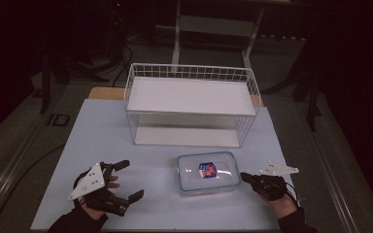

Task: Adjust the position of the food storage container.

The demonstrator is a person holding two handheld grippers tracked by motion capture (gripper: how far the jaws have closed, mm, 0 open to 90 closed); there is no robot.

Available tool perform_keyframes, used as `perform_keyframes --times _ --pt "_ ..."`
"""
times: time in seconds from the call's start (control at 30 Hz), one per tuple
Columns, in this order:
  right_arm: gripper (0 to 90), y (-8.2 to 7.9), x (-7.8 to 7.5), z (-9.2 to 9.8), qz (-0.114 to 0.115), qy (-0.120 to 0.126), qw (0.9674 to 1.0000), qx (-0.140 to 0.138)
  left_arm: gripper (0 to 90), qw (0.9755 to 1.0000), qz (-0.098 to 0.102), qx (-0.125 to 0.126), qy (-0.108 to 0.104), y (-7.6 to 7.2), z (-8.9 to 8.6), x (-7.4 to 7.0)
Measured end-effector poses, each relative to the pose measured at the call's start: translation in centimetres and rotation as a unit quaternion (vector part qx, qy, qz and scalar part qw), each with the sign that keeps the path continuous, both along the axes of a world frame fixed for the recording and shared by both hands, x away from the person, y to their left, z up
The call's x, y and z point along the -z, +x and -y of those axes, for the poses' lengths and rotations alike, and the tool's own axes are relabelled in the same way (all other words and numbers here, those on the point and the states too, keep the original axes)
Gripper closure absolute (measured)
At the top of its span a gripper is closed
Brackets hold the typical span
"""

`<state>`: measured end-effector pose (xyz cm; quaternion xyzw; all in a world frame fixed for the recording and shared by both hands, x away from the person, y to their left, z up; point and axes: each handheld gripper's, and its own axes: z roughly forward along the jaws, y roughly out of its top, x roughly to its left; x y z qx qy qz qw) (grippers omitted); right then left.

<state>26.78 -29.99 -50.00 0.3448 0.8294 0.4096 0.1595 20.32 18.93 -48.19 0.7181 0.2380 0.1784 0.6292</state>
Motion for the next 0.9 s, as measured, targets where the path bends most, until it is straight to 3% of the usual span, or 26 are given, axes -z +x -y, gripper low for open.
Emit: perform_keyframes --times 0.63,0.9 --pt "90.0 0.1 -0.1 -4.2 -0.004 0.004 0.9984 -0.056 0.4 1.0000 -0.005 0.004 0.004 0.1 0.2 0.2" --pt "89.8 0.3 -0.6 -4.6 0.010 0.010 0.9987 -0.048 0.4 0.9999 -0.012 0.007 -0.002 0.1 0.2 0.2"
